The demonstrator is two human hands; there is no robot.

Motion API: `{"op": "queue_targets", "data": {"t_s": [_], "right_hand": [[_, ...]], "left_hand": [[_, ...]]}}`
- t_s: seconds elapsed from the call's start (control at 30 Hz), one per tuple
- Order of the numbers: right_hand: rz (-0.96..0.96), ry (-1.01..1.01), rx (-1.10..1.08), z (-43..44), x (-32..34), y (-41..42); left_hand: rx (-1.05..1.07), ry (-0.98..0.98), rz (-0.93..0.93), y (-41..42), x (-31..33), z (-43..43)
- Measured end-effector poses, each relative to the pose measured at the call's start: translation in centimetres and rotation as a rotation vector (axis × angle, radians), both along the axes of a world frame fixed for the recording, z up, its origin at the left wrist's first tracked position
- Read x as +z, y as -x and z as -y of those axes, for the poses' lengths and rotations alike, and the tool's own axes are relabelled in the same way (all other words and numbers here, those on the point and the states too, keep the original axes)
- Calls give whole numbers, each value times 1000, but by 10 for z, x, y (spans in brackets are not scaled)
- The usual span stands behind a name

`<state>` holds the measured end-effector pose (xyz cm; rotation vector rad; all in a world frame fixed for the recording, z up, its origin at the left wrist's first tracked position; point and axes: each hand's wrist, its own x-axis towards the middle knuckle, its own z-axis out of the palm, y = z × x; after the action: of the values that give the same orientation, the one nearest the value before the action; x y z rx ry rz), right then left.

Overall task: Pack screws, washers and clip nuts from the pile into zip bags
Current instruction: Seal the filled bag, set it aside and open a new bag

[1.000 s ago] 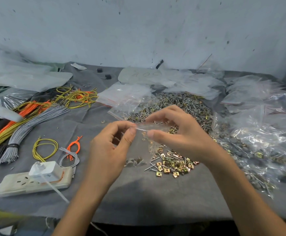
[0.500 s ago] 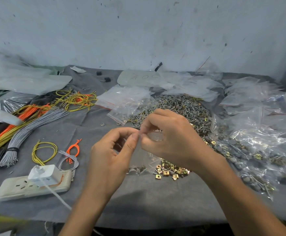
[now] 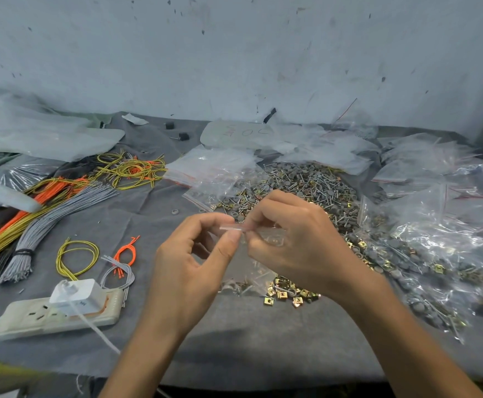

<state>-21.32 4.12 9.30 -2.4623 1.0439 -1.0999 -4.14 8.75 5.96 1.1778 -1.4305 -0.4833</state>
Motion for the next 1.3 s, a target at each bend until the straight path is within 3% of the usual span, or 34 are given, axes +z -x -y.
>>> {"op": "queue_targets", "data": {"t_s": [0.13,0.43,1.17,1.23,1.3], "right_hand": [[18,-3,13,1,0,2],[61,49,-15,-1,2,6],[142,61,-207,-7,-13,71],[200,-29,-215,-9,-16,82],[195,-267,-125,-14,-18,86]], "left_hand": [[-11,19,32,2,3,1],[-51,16,-110,2,5,-1],[-57,25,-118,7,1,2],[-94,1,-142,2,0,5],[-174,-40,-130,2,-2,7]]}}
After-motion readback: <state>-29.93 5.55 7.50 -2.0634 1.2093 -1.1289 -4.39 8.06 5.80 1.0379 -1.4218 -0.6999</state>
